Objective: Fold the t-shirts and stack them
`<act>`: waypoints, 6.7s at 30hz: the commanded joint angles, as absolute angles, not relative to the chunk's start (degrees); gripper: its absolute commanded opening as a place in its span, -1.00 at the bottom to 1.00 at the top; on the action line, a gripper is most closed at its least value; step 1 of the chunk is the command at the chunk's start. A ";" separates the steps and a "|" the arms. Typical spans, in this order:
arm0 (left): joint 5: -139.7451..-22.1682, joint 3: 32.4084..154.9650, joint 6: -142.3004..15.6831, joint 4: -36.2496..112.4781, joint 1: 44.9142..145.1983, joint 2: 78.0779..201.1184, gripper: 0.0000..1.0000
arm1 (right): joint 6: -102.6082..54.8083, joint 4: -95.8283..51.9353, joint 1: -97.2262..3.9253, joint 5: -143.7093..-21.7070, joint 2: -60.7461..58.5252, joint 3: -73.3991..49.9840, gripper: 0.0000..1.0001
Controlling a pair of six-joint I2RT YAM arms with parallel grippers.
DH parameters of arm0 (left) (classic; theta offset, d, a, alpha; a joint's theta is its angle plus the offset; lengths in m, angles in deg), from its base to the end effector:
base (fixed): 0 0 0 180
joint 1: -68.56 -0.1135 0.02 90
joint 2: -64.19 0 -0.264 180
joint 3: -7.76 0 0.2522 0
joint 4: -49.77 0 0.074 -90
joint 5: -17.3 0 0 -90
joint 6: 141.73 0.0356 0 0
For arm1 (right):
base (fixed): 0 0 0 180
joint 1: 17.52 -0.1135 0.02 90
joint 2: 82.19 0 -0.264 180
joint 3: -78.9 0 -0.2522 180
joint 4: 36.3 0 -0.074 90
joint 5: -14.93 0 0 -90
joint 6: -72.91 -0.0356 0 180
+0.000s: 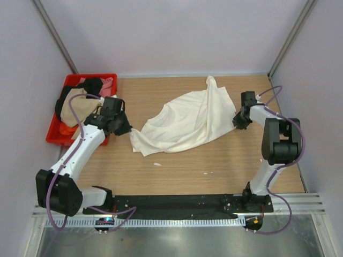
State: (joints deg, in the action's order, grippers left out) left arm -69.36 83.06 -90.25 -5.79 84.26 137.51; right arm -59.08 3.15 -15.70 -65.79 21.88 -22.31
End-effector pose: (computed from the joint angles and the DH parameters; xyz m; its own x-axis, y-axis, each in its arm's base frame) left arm 0.2521 -0.0687 0.2870 -0.7536 -0.4340 -0.4937 -0.2971 0.8949 -0.3331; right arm 0.3585 -0.0171 0.1632 -0.6048 0.6798 -0.4148 0.6791 0.7123 0.1772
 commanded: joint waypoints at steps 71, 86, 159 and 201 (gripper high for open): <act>-69.00 86.12 -85.30 -3.19 84.03 141.36 -1.00 | -64.64 7.16 -14.54 -60.65 24.41 -17.03 -0.37; -68.48 86.99 -85.22 -4.68 84.03 140.66 -1.00 | -61.48 6.64 -14.54 -56.96 25.83 -17.03 -0.98; -80.43 76.10 -85.66 -0.29 85.52 131.17 -1.00 | -68.07 13.14 -13.57 -57.23 28.90 -14.13 -0.84; -77.87 60.02 -96.29 7.51 87.45 130.89 0.02 | -52.68 34.50 -11.90 -53.18 -15.92 -13.17 -0.98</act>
State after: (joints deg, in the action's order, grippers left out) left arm -76.84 60.22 -94.58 -0.06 87.26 131.57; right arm -54.25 33.77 -12.16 -52.08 -13.77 -16.62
